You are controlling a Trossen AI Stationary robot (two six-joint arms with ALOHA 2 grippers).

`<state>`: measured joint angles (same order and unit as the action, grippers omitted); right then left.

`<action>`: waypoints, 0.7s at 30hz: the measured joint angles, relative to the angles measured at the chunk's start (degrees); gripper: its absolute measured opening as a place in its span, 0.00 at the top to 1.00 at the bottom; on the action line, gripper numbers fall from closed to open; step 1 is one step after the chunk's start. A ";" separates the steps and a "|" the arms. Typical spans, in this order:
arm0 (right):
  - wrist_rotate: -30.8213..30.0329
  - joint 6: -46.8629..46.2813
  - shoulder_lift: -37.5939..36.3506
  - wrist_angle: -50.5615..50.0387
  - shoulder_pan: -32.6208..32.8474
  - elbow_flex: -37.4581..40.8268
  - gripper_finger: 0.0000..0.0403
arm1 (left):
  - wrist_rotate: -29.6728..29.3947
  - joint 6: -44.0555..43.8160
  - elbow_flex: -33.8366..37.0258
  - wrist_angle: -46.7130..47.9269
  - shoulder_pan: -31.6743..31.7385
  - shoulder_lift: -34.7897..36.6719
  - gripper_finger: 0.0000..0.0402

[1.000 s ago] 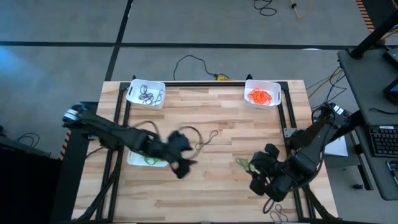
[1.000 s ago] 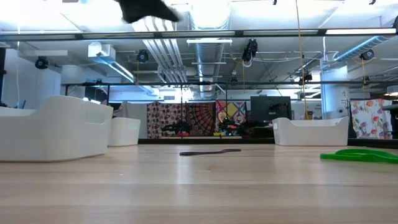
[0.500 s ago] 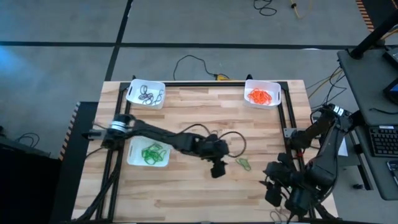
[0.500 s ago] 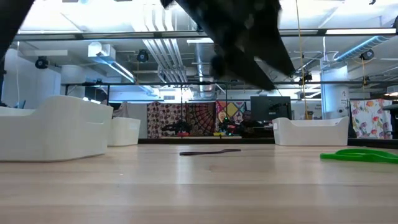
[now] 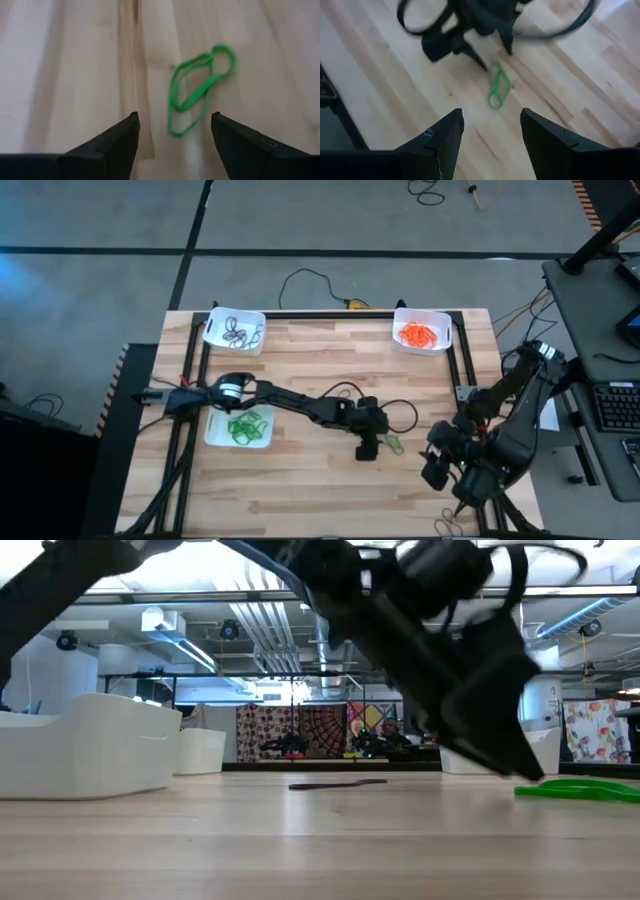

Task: Sort rubber bands into baskets
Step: Put the green rubber band into the bottom white bin

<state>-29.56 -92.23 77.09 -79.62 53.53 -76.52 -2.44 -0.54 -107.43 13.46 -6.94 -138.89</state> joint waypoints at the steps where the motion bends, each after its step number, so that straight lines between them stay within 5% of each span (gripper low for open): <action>1: -0.08 -0.19 -0.98 0.02 -0.39 0.87 0.52 | 0.48 0.14 -0.54 0.02 0.20 -0.97 0.43; 10: -0.15 3.15 -8.49 1.17 -5.72 9.26 0.52 | 5.03 2.87 -2.36 -0.41 0.46 -3.91 0.49; 19: 0.04 7.24 -13.78 10.24 -10.76 20.62 0.52 | 3.35 2.09 -0.77 0.41 0.29 -3.89 0.95; 21: 0.04 7.41 -14.13 11.54 -11.40 21.98 0.52 | 3.38 0.14 -0.68 -0.29 0.41 -3.89 0.98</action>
<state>-29.52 -84.82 62.97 -68.08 42.13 -54.53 0.94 -0.40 -108.12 13.17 -6.53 -142.78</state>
